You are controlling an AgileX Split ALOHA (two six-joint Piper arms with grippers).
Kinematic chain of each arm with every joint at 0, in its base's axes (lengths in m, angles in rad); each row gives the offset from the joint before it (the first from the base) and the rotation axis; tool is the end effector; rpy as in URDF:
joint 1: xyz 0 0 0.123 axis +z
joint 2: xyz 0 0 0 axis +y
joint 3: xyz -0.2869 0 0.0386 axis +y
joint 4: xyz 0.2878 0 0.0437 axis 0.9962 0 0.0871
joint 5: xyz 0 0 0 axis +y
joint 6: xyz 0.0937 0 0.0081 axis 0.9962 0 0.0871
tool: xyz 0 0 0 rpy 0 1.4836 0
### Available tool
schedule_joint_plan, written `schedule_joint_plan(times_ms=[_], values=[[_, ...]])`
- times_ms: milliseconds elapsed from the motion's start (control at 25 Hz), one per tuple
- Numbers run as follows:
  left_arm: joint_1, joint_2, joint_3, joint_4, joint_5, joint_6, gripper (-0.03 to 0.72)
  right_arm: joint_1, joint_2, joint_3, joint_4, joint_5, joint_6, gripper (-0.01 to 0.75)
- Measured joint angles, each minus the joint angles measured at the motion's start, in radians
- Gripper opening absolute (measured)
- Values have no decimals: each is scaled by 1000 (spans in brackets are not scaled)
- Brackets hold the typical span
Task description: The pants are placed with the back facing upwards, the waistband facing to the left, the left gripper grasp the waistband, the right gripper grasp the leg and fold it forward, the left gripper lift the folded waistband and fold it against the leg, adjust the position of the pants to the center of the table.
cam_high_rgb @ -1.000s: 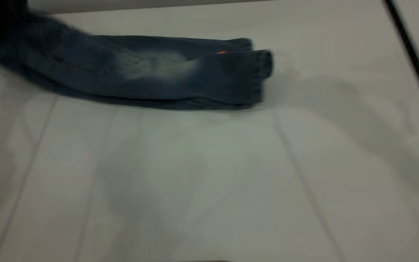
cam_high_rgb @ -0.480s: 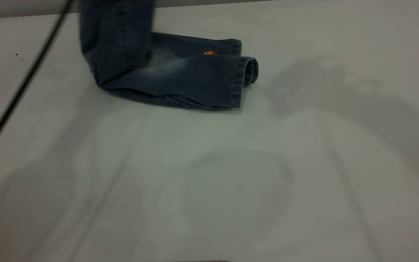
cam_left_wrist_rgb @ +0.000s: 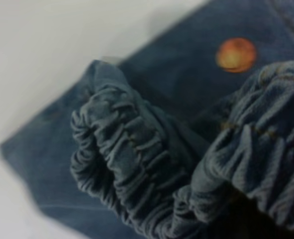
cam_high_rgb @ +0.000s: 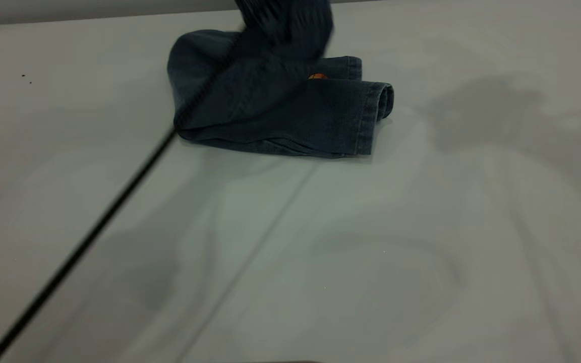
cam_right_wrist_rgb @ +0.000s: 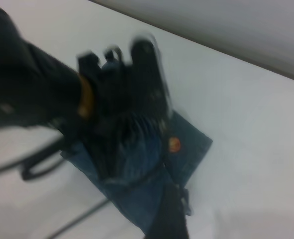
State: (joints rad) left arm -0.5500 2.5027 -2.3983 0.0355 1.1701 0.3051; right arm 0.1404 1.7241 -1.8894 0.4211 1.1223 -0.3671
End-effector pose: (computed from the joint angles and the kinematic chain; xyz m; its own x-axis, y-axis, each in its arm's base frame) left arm 0.4954 -0.3001 0.1894 -0.5901 0.7294 -0.3460 0.7340 0.6632 0.1462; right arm 0.4084 0.0927 0.4263 -0.6560 -0.2565 -0.7098 -0.4974 0.8542 0.1511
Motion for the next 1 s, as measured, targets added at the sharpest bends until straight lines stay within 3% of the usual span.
schedule_joint_plan(times_ms=[160, 400, 520, 760, 1000], values=[[-35, 43, 3, -8, 0, 0, 150, 0, 0, 0, 9, 4, 0, 570], [-38, 42, -41, -11, 0, -39, 414, 0, 0, 0, 27, 8, 0, 570], [-38, 14, -93, 25, 0, -87, 503, 0, 0, 0, 27, 8, 0, 570], [-26, -47, -124, 211, 0, -118, 532, 0, 0, 0, 38, 8, 0, 570], [11, 80, -124, 201, 0, -150, 532, 0, -1, 0, 41, 14, 0, 570]])
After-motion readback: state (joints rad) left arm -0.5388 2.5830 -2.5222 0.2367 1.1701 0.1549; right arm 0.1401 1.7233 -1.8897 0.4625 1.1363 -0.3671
